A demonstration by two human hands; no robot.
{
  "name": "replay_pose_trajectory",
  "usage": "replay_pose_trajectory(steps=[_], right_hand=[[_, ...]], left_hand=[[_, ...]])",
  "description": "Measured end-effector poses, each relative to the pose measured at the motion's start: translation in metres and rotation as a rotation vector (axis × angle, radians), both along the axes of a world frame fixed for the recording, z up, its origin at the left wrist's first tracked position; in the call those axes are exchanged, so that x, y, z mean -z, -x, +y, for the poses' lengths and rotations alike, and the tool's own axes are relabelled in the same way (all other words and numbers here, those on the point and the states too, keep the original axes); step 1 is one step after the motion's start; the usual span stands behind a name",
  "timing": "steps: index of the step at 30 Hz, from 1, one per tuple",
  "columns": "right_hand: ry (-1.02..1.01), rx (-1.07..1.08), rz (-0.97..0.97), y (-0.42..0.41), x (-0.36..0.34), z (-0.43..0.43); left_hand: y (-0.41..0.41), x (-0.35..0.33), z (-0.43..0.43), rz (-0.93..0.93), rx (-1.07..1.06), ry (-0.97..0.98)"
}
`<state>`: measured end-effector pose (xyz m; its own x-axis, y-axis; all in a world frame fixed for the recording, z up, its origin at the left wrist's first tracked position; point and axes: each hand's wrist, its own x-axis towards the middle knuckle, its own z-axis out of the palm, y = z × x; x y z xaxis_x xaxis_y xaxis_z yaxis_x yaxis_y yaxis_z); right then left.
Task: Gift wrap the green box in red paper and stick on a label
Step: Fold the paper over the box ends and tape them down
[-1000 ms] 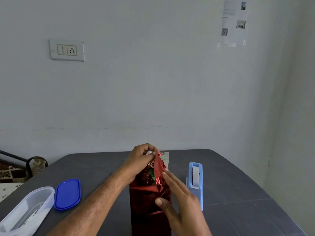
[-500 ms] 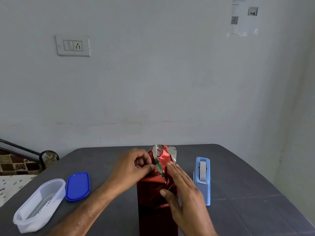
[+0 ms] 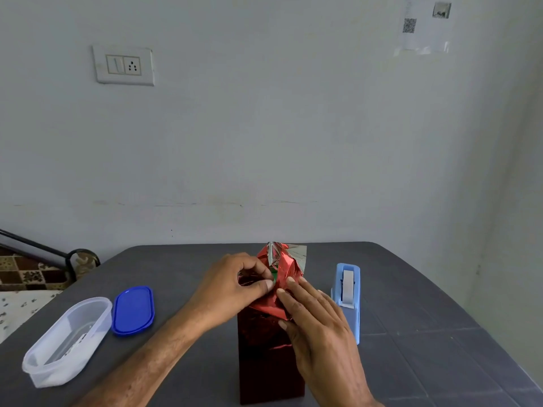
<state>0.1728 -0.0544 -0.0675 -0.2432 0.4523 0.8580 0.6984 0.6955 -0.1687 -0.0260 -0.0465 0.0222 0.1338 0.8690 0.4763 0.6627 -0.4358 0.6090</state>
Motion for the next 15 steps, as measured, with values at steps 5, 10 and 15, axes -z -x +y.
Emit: replay_pose_trajectory(steps=[5, 10, 15], right_hand=[[-0.053, 0.008, 0.027, 0.005, -0.002, -0.006], [-0.096, 0.024, 0.036, 0.007, -0.002, -0.005], [-0.135, 0.032, 0.013, 0.007, -0.001, -0.008]], left_hand=[[-0.008, -0.008, 0.000, -0.125, 0.023, 0.145], [-0.022, -0.023, 0.021, -0.185, -0.009, 0.303], [-0.034, -0.016, 0.043, -0.292, -0.126, 0.335]])
